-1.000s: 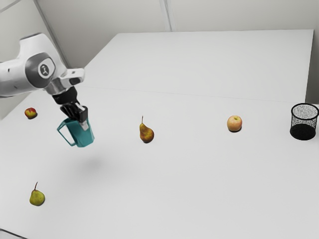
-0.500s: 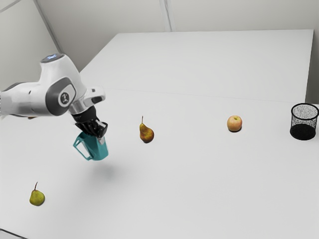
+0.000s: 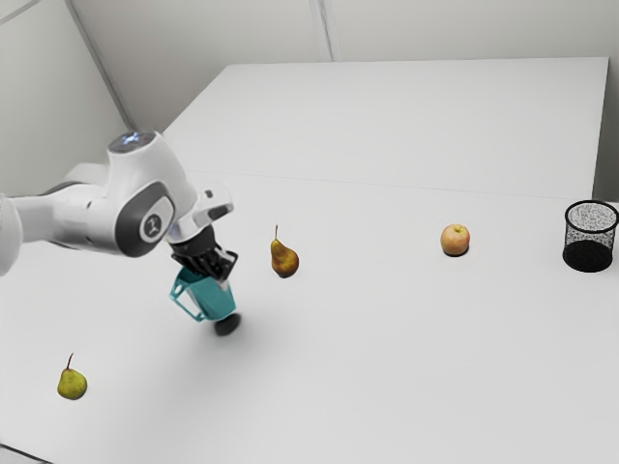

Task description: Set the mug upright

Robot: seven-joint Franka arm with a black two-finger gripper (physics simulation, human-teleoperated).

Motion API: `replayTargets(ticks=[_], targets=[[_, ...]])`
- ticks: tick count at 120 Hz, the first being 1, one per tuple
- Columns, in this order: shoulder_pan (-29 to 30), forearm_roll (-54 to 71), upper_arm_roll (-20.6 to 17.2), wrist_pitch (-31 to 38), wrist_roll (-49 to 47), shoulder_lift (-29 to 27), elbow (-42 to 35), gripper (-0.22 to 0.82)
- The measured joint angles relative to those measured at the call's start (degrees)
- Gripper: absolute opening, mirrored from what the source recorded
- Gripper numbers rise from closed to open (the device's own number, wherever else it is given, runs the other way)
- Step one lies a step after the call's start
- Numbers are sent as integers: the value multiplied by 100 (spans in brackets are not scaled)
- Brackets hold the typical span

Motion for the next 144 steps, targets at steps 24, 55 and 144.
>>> replayTargets(ticks=[24,55,144], targets=[[-31,6,-41,314,-282,137,-112,-18],[-96,54,-60,613,-558,325,-133,-18],[-167,1,-110,842,-804,337,-104,28]])
